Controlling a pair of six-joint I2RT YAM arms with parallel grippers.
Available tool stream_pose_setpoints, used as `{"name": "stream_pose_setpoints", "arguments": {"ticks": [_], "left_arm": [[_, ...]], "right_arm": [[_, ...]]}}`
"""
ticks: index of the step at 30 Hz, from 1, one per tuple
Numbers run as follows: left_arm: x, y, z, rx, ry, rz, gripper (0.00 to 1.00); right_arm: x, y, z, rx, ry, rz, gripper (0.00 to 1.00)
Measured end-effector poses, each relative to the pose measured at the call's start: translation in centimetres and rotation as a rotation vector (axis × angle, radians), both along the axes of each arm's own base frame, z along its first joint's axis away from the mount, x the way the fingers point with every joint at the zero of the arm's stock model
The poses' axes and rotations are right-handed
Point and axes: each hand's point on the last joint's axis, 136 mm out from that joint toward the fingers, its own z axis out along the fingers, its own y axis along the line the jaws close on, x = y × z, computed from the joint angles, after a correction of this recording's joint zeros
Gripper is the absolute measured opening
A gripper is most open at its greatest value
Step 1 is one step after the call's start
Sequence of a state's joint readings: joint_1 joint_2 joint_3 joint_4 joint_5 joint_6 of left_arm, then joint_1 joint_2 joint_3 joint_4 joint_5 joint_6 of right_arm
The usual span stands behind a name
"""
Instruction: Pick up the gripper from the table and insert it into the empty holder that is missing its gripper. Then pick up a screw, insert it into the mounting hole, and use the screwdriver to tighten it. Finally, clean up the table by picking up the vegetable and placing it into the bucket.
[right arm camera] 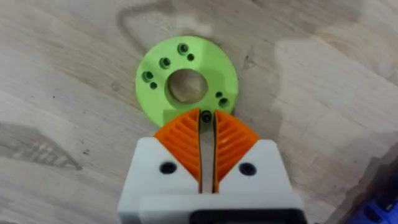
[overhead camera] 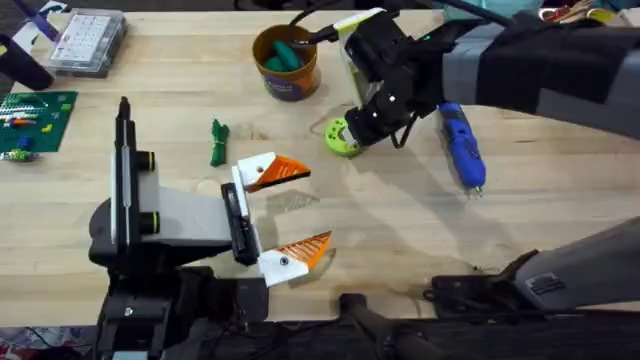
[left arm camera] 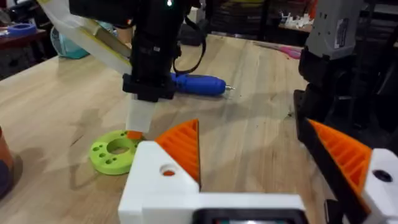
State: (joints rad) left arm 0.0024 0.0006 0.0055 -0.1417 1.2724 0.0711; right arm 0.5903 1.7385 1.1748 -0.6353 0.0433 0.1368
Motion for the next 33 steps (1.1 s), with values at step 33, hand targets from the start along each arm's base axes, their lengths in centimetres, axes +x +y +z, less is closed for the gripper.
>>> {"name": "stream_pose_setpoints", "arguments": {"ticks": [33], "left_arm": [[0.0,0.0,0.0,0.000,0.000,0.000,0.986]], "right_arm": [[-0.2,-0.1,2.2,0.023,-0.036,0.003,0.007]]}}
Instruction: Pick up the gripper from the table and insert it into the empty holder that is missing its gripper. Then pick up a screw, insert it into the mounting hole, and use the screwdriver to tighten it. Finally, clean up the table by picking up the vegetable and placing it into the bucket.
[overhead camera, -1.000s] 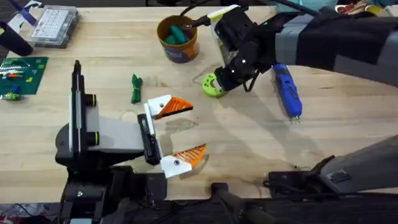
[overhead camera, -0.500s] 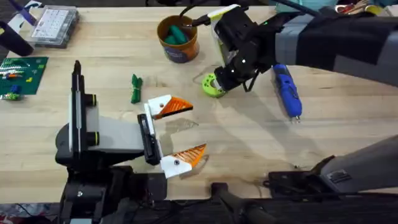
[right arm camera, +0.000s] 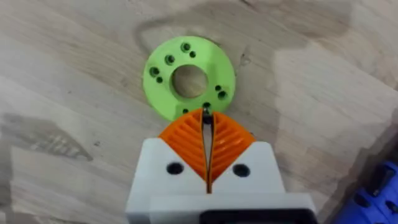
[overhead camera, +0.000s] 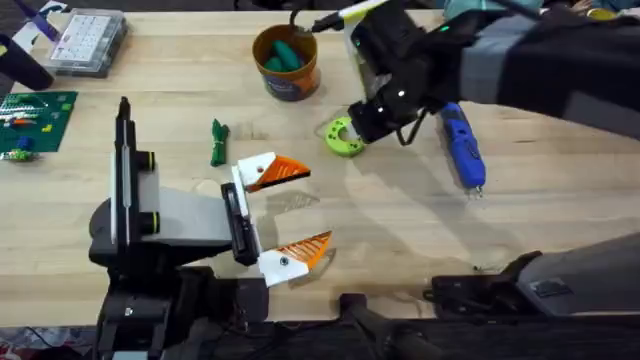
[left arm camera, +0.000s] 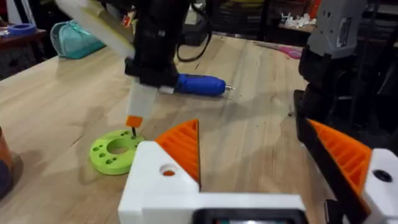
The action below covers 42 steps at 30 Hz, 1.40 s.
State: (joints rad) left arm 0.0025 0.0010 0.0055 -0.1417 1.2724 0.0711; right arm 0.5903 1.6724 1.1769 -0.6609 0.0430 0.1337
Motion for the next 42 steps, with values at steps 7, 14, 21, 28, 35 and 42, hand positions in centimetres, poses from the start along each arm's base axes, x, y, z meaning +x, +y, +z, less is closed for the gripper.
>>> {"name": "stream_pose_setpoints", "arguments": {"ticks": [7,14,21,28,35,42], "left_arm": [[0.0,0.0,0.0,0.000,0.000,0.000,0.986],[0.0,0.0,0.0,0.000,0.000,0.000,0.986],[0.0,0.0,0.0,0.000,0.000,0.000,0.986],[0.0,0.0,0.0,0.000,0.000,0.000,0.986],[0.0,0.0,0.0,0.000,0.000,0.000,0.986],[0.0,0.0,0.0,0.000,0.000,-0.001,0.986]], "right_arm": [[-0.8,-0.6,4.0,0.034,-0.051,0.000,0.007],[-2.2,-1.3,10.0,0.032,-0.051,0.023,0.007],[-2.1,-0.9,13.6,0.045,-0.096,0.066,0.007],[-2.7,1.5,17.4,0.084,-0.166,0.159,0.007],[-2.6,5.1,20.4,0.144,-0.208,0.268,0.007],[-5.0,9.5,18.8,0.149,-0.147,0.465,0.007]]}}
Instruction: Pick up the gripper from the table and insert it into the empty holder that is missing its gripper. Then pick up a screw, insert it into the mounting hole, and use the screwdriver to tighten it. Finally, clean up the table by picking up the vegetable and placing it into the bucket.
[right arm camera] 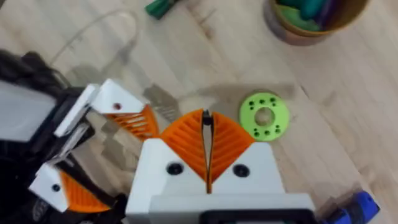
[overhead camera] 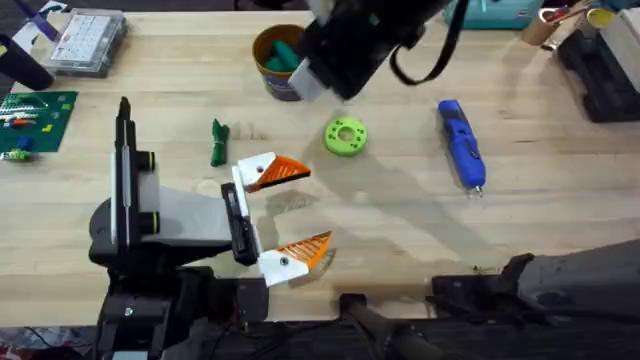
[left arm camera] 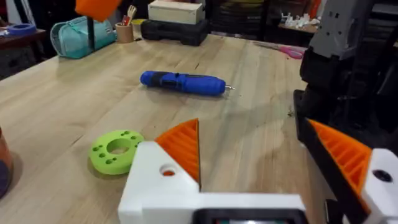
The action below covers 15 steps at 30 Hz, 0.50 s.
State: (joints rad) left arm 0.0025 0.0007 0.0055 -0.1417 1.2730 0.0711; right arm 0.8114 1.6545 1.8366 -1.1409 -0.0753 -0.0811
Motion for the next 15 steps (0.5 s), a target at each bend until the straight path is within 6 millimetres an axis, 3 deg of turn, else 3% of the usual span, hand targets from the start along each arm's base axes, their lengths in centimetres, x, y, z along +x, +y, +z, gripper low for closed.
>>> {"name": "stream_pose_setpoints", "arguments": {"ticks": [9,10,15], "left_arm": [[0.0,0.0,0.0,0.000,0.000,0.000,0.986],[0.0,0.0,0.0,0.000,0.000,0.000,0.986],[0.0,0.0,0.0,0.000,0.000,0.000,0.986]], "right_arm": [[-5.2,3.6,0.0,-0.002,-0.004,0.212,0.007],[-6.9,4.3,-0.1,-0.012,-0.006,0.278,0.007],[-7.6,4.7,-0.1,-0.015,-0.009,0.310,0.007]]}}
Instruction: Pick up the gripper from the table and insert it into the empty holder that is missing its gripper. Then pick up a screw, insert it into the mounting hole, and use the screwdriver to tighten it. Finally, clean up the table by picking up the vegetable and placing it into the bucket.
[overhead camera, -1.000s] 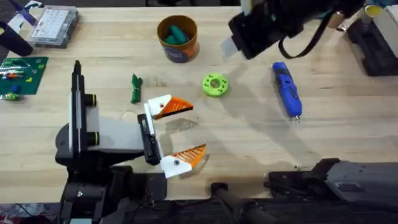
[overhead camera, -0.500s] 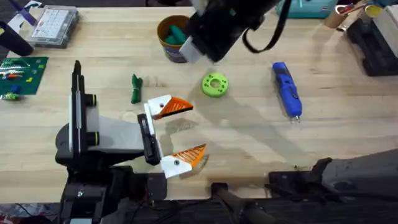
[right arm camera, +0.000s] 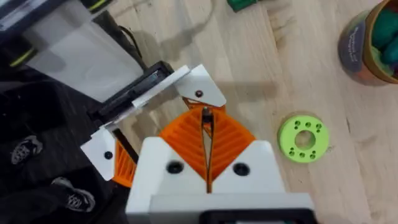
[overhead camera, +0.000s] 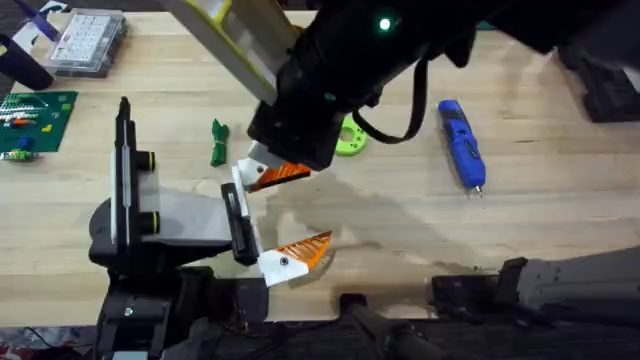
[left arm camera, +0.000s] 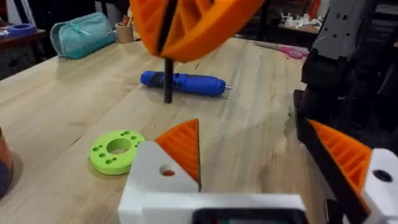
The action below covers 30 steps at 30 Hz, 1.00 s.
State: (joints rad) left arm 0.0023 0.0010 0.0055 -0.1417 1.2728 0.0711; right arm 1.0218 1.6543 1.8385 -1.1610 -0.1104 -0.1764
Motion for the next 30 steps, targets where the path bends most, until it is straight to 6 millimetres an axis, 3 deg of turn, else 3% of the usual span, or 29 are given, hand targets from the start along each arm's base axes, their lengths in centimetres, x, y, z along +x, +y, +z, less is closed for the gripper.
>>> {"name": "stream_pose_setpoints", "arguments": {"ticks": [30], "left_arm": [[0.00,0.00,0.00,0.000,0.000,0.000,0.986]], "right_arm": [[-0.36,0.29,0.00,-0.004,-0.022,0.048,0.007]]}}
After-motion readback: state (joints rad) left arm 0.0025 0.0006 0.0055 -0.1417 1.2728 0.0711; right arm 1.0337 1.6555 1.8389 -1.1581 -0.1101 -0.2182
